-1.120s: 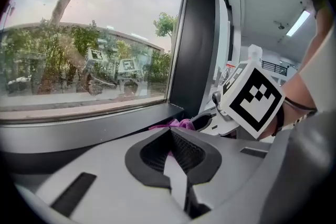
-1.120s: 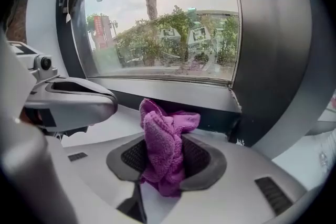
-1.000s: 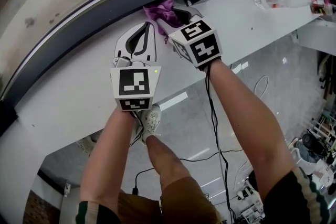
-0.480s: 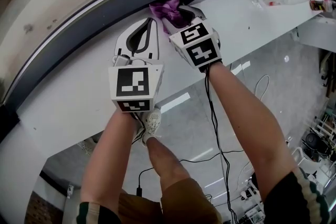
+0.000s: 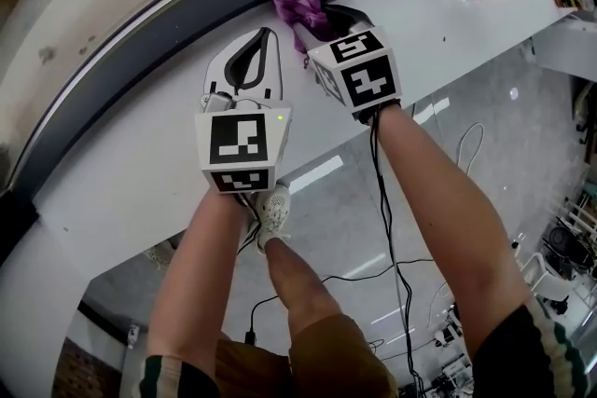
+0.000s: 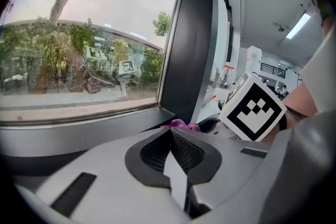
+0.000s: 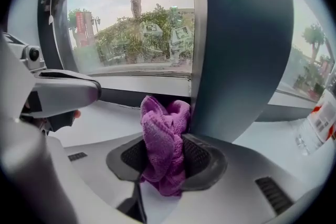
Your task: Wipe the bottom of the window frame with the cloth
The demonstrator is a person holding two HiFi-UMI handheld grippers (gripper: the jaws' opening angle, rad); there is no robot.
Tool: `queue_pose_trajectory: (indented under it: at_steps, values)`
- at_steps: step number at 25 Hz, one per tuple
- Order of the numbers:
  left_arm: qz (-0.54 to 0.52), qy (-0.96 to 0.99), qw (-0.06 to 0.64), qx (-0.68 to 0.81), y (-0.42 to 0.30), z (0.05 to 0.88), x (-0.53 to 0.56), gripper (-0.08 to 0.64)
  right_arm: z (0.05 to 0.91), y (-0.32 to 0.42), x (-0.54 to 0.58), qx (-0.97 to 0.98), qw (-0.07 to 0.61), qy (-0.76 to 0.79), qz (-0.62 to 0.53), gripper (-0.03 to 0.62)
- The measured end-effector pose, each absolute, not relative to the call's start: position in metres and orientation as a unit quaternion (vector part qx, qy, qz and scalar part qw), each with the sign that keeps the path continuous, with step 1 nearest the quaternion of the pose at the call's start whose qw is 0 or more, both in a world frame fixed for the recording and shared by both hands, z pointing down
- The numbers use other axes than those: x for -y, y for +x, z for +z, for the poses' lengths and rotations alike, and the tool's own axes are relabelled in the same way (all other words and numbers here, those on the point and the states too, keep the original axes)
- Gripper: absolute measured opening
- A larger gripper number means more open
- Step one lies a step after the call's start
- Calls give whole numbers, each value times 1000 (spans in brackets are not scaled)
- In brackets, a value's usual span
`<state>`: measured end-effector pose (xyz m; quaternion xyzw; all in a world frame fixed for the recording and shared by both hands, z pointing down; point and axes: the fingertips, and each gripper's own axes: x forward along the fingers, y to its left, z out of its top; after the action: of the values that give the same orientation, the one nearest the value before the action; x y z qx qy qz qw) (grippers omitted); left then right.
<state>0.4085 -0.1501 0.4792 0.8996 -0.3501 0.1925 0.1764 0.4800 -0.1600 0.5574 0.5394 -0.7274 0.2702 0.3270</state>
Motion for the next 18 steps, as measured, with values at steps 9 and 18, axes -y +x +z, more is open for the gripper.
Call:
queue_pose_trajectory:
  at_steps: [9,18]
  values:
    - [209,899,182,338,413,494,137,9,559,477,156,734,329,527,274,166]
    - [222,899,183,330,410,500,122,9,558,475,152,732,337,530,262,164]
